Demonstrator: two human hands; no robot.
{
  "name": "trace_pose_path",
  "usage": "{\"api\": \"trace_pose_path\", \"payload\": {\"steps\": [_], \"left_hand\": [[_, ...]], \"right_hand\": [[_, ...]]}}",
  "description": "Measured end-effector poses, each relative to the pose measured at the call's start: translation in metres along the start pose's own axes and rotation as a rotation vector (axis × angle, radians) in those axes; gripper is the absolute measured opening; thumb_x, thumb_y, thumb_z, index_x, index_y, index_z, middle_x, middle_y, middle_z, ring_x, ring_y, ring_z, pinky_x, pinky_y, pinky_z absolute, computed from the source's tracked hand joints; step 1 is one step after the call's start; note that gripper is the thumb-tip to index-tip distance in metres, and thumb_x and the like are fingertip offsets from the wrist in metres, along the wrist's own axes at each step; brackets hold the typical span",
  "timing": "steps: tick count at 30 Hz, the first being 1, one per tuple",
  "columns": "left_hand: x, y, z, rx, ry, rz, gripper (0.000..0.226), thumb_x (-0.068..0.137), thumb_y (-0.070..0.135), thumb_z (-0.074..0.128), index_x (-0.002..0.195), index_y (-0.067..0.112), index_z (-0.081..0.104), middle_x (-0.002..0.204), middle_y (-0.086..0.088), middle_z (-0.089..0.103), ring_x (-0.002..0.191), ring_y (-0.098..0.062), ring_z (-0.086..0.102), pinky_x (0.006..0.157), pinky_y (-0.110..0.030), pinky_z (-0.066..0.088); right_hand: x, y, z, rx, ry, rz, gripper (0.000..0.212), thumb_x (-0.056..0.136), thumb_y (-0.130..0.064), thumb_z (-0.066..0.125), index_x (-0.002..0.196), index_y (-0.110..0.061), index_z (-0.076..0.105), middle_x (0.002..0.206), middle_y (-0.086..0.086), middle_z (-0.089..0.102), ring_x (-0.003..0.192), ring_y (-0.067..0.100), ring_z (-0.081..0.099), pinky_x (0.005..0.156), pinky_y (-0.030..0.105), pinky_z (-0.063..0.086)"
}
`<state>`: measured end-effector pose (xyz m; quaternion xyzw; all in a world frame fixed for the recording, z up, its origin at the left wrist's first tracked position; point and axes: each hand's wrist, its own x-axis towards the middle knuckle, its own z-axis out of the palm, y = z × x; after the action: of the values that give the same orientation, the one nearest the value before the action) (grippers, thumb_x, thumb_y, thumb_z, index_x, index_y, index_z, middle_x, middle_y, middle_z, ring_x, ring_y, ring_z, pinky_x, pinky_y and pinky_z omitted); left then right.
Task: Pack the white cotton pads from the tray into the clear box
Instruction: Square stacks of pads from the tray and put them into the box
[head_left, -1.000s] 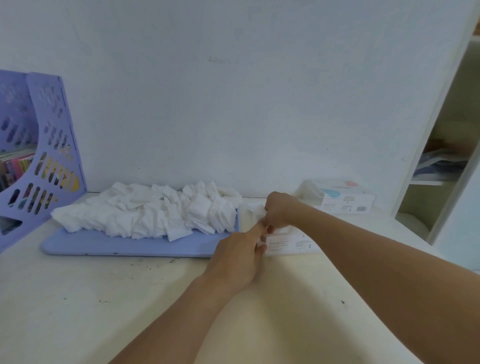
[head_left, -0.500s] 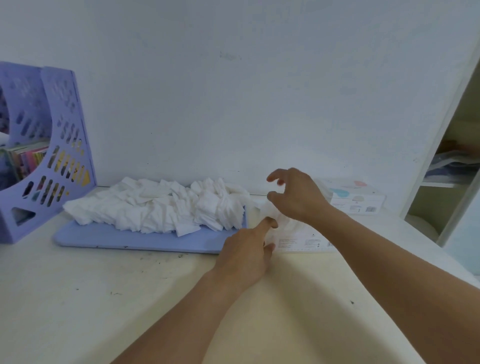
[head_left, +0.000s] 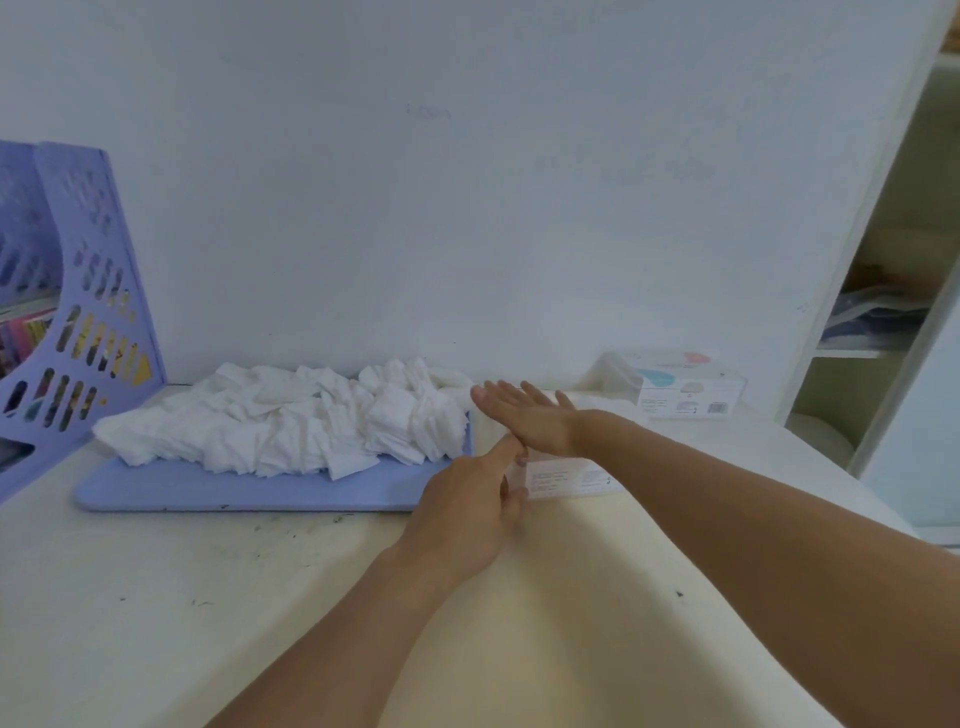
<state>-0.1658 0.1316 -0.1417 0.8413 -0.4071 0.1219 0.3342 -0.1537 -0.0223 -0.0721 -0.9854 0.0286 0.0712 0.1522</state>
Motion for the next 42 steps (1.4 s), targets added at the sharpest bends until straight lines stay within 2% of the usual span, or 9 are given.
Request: {"api": "trace_pose_path", "payload": {"steps": [3, 6, 12, 19, 22, 25, 36, 39, 42], "left_hand": [[-0.001, 0.004, 0.0, 0.032, 0.043, 0.016, 0.019, 0.1, 0.03, 0.057, 0.118, 0.025, 0.051, 0.083, 0.008, 0.063, 0.068, -0.012, 0.058, 0.06, -0.028, 0.05], [-0.001, 0.007, 0.0, 0.08, 0.069, 0.006, 0.021, 0.098, 0.036, 0.058, 0.114, 0.025, 0.05, 0.104, 0.005, 0.049, 0.092, -0.016, 0.054, 0.07, -0.025, 0.043], [0.002, 0.003, 0.005, -0.024, -0.018, -0.048, 0.044, 0.099, 0.038, 0.058, 0.134, 0.025, 0.035, 0.161, -0.001, 0.026, 0.137, -0.018, 0.041, 0.094, -0.021, 0.039], [0.007, 0.002, 0.001, -0.066, -0.06, -0.118, 0.082, 0.099, 0.035, 0.058, 0.16, 0.015, 0.007, 0.136, 0.006, 0.049, 0.118, -0.013, 0.052, 0.094, -0.019, 0.04], [0.007, 0.003, 0.0, -0.085, -0.064, -0.114, 0.08, 0.099, 0.032, 0.059, 0.16, 0.014, 0.01, 0.138, 0.005, 0.05, 0.121, -0.014, 0.052, 0.101, -0.024, 0.041], [0.01, 0.002, -0.001, -0.034, -0.032, -0.097, 0.065, 0.1, 0.026, 0.056, 0.155, 0.01, 0.024, 0.135, -0.002, 0.053, 0.117, -0.021, 0.056, 0.098, -0.037, 0.048], [0.003, 0.001, -0.004, -0.162, -0.032, -0.119, 0.043, 0.097, 0.025, 0.061, 0.135, 0.014, 0.044, 0.151, 0.002, 0.042, 0.127, -0.02, 0.051, 0.101, -0.035, 0.047], [0.004, 0.001, -0.012, -0.258, 0.233, -0.169, 0.041, 0.088, 0.022, 0.069, 0.125, 0.023, 0.052, 0.122, 0.01, 0.058, 0.109, -0.011, 0.057, 0.089, -0.029, 0.05], [0.01, -0.01, -0.038, -0.158, 0.558, -0.303, 0.013, 0.083, 0.007, 0.063, 0.085, 0.019, 0.059, 0.075, 0.009, 0.06, 0.069, -0.009, 0.057, 0.059, -0.022, 0.043]], "right_hand": [[-0.018, 0.006, -0.007, 0.34, 0.28, -0.106, 0.064, 0.104, -0.063, 0.021, 0.161, -0.034, 0.019, 0.171, -0.009, 0.008, 0.158, 0.014, -0.001, 0.128, 0.045, 0.0], [-0.027, 0.046, -0.012, 0.187, 0.703, 0.178, 0.071, 0.099, -0.066, 0.039, 0.155, -0.022, 0.04, 0.166, 0.004, 0.03, 0.154, 0.023, 0.023, 0.125, 0.049, 0.019], [-0.034, 0.077, -0.011, 0.291, 0.25, 0.296, 0.093, 0.098, -0.073, 0.025, 0.161, -0.005, 0.018, 0.169, 0.012, 0.019, 0.155, 0.029, 0.021, 0.123, 0.044, 0.017], [-0.014, 0.056, -0.003, -0.094, 0.115, 0.276, 0.122, 0.074, -0.097, 0.021, 0.163, -0.018, -0.007, 0.171, 0.012, -0.006, 0.158, 0.032, -0.003, 0.126, 0.051, 0.003], [-0.008, 0.042, -0.007, -0.147, 0.084, 0.283, 0.124, 0.064, -0.102, 0.035, 0.162, -0.036, -0.005, 0.171, 0.003, -0.008, 0.157, 0.037, -0.001, 0.123, 0.063, 0.004], [0.003, 0.034, -0.009, -0.188, 0.026, 0.295, 0.133, 0.049, -0.11, 0.024, 0.161, -0.042, 0.001, 0.171, -0.003, -0.006, 0.157, 0.037, 0.002, 0.118, 0.071, 0.007], [0.0, 0.026, -0.01, -0.053, 0.168, 0.256, 0.108, 0.076, -0.089, 0.05, 0.162, -0.033, 0.016, 0.171, -0.001, 0.011, 0.158, 0.027, 0.006, 0.12, 0.068, 0.003], [-0.012, -0.005, -0.015, 0.179, 0.433, 0.021, 0.082, 0.085, -0.058, 0.07, 0.155, -0.028, 0.038, 0.163, 0.0, 0.033, 0.152, 0.021, 0.027, 0.121, 0.045, 0.022], [-0.015, -0.047, -0.014, 0.227, 0.467, -0.131, 0.055, 0.084, -0.044, 0.077, 0.131, -0.021, 0.062, 0.124, 0.0, 0.066, 0.116, 0.018, 0.062, 0.092, 0.027, 0.047]]}}
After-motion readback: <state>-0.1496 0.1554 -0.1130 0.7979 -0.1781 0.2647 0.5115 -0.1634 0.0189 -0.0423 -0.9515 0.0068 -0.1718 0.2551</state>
